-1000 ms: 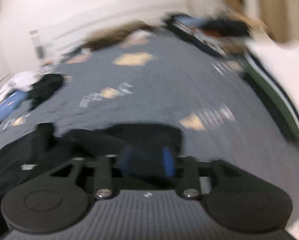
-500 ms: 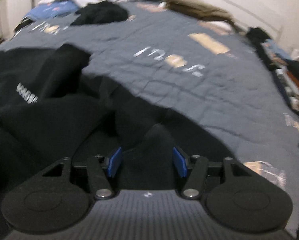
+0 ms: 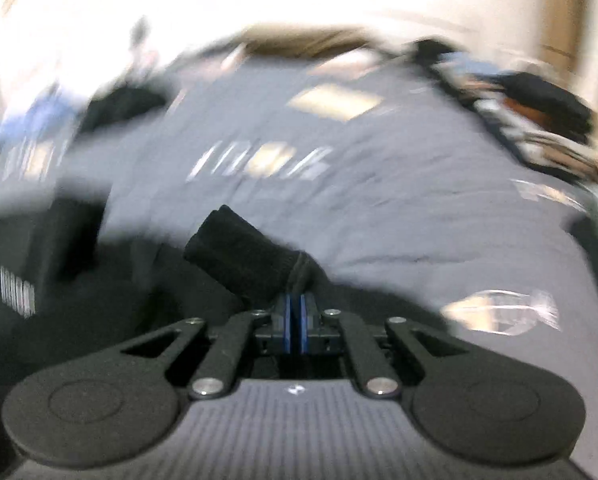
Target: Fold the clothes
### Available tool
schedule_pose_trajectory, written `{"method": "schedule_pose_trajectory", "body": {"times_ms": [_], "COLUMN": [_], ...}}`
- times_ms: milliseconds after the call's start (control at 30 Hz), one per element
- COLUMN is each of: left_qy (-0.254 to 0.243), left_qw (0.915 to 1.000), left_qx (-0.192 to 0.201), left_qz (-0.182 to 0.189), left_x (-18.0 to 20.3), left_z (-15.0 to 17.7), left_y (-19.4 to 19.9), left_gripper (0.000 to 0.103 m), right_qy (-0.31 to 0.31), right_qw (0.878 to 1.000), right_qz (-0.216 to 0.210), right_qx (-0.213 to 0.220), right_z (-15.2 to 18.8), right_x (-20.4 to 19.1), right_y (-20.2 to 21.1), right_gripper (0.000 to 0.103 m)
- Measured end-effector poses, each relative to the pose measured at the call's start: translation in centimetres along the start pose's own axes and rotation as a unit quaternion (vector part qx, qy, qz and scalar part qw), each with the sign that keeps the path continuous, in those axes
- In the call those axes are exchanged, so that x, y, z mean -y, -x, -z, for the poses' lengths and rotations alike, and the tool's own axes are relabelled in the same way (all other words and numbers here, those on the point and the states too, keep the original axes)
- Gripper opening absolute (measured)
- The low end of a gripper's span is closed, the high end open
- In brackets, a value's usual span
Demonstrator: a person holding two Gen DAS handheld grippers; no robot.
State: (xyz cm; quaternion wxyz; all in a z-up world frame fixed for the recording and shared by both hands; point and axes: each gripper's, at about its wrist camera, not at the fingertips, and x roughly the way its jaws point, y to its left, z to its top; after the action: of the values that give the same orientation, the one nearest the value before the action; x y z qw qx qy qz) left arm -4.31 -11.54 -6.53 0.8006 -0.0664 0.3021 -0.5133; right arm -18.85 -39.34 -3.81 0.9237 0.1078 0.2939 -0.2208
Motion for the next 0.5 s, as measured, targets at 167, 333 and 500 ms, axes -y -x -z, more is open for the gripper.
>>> {"method": "schedule_pose_trajectory", "body": {"times_ms": [167, 333, 500], "left_qy": [0.002, -0.002, -0.009], "left_qw": [1.0, 1.0, 0.9999], "left_qx": [0.006, 0.006, 0.006], "left_qz": [0.001, 0.003, 0.003], "left_x": [0.3, 0.6, 1.0], "left_z": [-0.1, 0.0, 0.1], "left_y": [0.3, 0.5, 0.7], "left_gripper": [0.09, 0.09, 0.09], "right_qy": [-0.116, -0.177, -0.237], "right_qw": [0.986, 0.96, 0.939], "right_qz": [0.093, 0.213, 0.25], "right_qx": [0.071, 0.032, 0.004], "right_z": [-0.5, 3.8, 8.0], "right_x": [8.6, 15.9, 19.0], "right_y": [7.8, 10.4, 11.9], "right_gripper": [0.005, 0.008, 0.011]}}
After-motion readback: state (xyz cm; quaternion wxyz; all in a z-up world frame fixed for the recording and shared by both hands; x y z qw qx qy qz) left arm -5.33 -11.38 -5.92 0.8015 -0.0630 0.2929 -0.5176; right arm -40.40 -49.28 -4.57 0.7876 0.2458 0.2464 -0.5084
